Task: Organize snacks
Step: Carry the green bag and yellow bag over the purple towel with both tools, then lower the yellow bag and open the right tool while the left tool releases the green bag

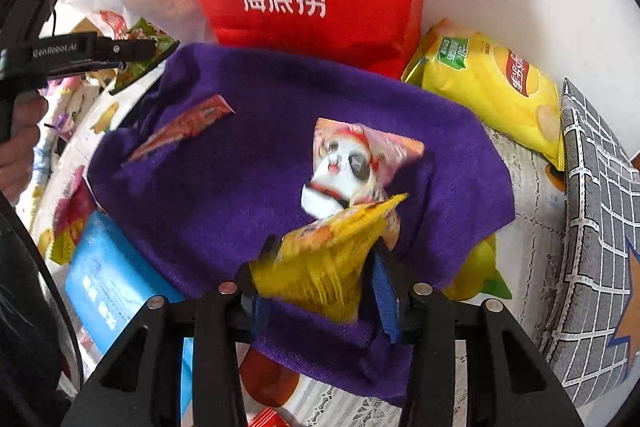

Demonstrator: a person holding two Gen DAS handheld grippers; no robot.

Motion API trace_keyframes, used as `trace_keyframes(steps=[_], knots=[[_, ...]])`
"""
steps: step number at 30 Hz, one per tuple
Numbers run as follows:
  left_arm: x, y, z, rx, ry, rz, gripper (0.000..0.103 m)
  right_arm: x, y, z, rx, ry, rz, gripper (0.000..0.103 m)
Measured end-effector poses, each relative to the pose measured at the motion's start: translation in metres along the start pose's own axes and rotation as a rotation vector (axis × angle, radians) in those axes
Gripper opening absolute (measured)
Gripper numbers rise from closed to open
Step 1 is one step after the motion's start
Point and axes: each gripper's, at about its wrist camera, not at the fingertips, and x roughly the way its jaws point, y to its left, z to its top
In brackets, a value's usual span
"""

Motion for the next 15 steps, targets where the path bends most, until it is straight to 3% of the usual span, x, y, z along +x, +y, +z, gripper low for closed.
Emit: trace_keyframes(steps=[6, 12, 15], knots=[[0.011, 0.000, -0.003, 0.003, 0.041, 0.019, 0.043, -0.007, 0.001, 0.001, -0.017, -0.007, -0.025, 0.044], [0.020, -0.004, -0.006, 0.012, 0.076, 0.040, 0.043, -0.041, -0.001, 0.007, 0.007, -0.113, 0.001, 0.044], [0.023, -0.006, -0.008, 0.020, 0.089, 0.044, 0.043, -0.058, -0.003, 0.010, 0.032, -0.175, 0.023, 0.050]])
